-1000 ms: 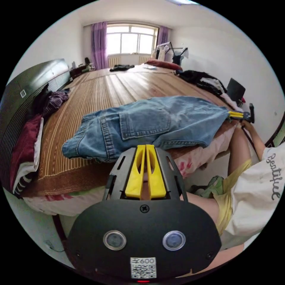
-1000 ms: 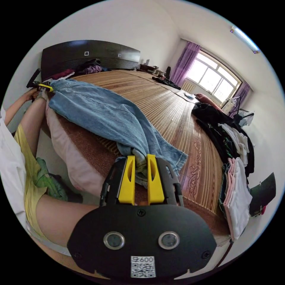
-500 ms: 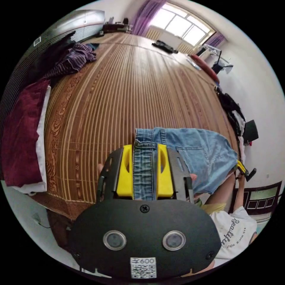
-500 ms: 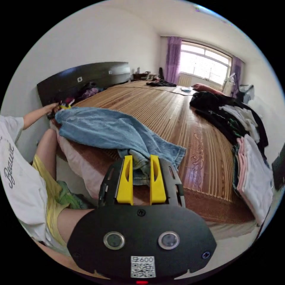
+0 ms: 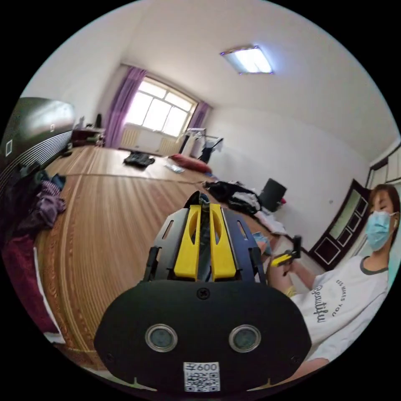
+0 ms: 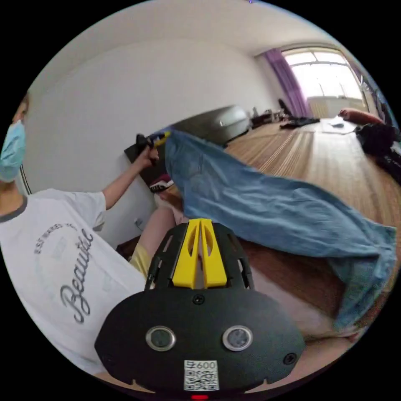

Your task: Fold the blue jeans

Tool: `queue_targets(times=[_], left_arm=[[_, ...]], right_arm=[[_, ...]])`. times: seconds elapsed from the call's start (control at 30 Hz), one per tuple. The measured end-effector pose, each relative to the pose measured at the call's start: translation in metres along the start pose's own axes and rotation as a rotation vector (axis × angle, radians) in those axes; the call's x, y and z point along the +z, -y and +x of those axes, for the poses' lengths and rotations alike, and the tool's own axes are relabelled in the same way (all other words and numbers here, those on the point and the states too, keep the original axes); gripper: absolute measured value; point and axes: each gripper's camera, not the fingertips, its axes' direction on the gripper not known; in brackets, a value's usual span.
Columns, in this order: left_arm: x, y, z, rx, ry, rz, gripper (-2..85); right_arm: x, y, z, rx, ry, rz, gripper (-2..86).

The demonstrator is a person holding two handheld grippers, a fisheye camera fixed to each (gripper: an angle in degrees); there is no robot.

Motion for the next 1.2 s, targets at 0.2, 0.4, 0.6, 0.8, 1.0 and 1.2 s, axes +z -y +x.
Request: queue_targets(times=[0.2, 0.4, 0.6, 0.8, 1.0, 1.2], left_arm=[[-0.054, -0.008, 0.110, 0.258, -0.274, 0.210, 2.2], [-0.096, -0.075, 0.150, 0.520, -0.014, 0.115, 2.0], [-0.045, -0.193, 0.026, 0.062, 0.153, -0.051, 2.2], [-0.005, -0.275, 0.024, -0.028, 0.138, -0.141, 3.2], [0.013, -0.276, 0.040, -0.077, 0.245, -0.273, 10.1], [0.081, -0.281, 0.033, -0.049, 0.354, -0.511, 19.1]], right_arm=[[0.129, 0.125, 0.001, 0.096, -0.365, 0.096, -0.5], [0.025, 0.245, 0.042, 0.164, -0.347, 0.998, 1.6], [0.103, 0.222, 0.093, 0.218, -0.120, 0.418, 0.8], [0.107, 0.053, 0.115, 0.400, 0.023, 0.318, -0.5], [0.094, 0.097, 0.102, 0.090, -0.479, 0.143, 9.2], [0.161, 0.155, 0.169, -0.033, -0.706, -0.126, 15.2]])
